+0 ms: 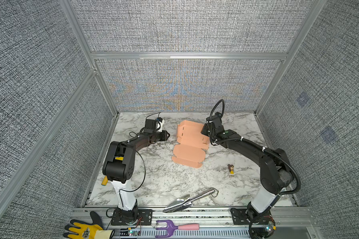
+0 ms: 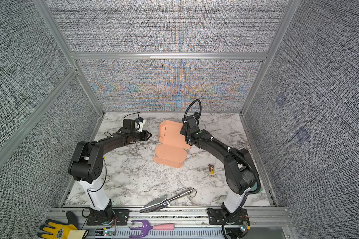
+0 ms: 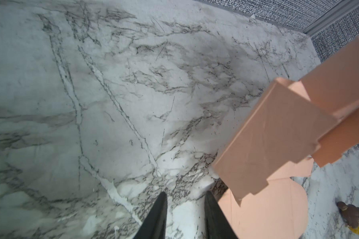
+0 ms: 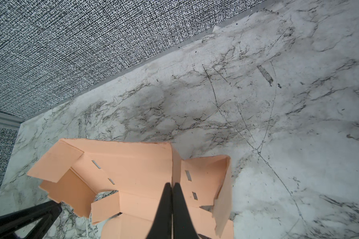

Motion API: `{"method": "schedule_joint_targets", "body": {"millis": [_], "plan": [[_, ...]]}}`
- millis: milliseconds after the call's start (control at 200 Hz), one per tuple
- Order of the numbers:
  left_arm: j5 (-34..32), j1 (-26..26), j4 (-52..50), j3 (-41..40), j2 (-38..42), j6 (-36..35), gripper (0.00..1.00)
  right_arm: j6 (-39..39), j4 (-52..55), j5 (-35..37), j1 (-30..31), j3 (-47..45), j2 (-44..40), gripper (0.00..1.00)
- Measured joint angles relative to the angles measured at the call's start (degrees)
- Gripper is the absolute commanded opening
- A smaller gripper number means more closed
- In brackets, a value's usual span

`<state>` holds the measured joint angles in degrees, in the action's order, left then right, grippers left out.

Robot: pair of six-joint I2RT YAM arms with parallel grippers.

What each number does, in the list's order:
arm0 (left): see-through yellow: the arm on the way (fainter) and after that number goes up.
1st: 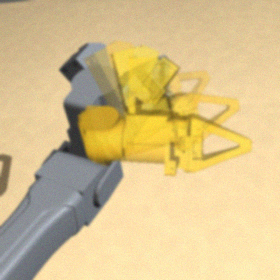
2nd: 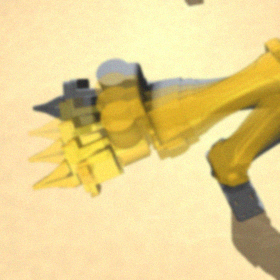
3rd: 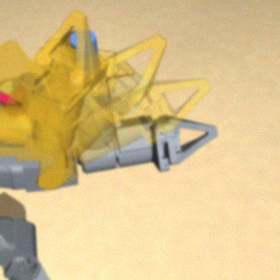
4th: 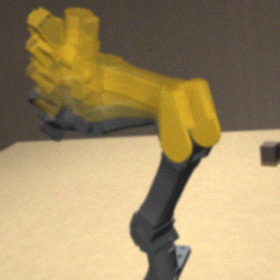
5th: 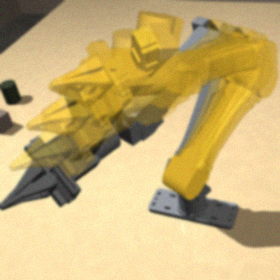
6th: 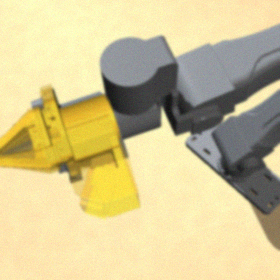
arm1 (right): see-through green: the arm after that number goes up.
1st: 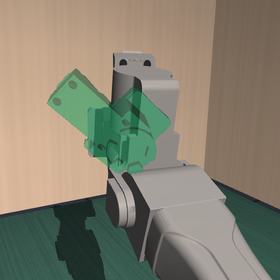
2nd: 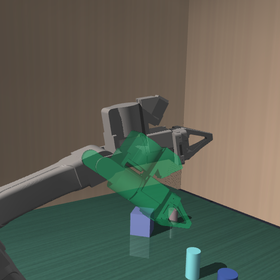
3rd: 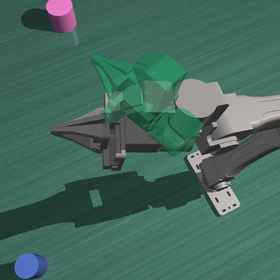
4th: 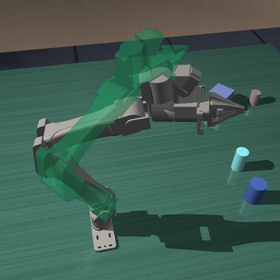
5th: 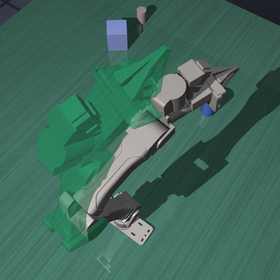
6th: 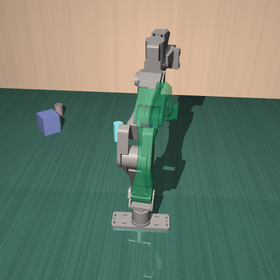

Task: Assemble paper box
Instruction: Fold the bottom flaps of the flat cardboard box at the center of the table.

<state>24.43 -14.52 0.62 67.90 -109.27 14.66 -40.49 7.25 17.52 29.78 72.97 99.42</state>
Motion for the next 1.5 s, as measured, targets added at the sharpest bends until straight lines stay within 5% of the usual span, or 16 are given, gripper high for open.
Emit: {"method": "schedule_joint_targets", "body": {"millis": [710, 1496], "plan": [[5.66, -2.38, -0.44, 11.19, -9.79, -2.25, 0.36, 2.03, -5.07, 2.38, 2.45, -3.82, -1.09, 0.0], [9.6, -4.5, 5.07, -2.97, -0.04, -2.19, 0.31, 4.26, -8.7, 2.51, 2.56, -6.19, -1.7, 0.0]]}}
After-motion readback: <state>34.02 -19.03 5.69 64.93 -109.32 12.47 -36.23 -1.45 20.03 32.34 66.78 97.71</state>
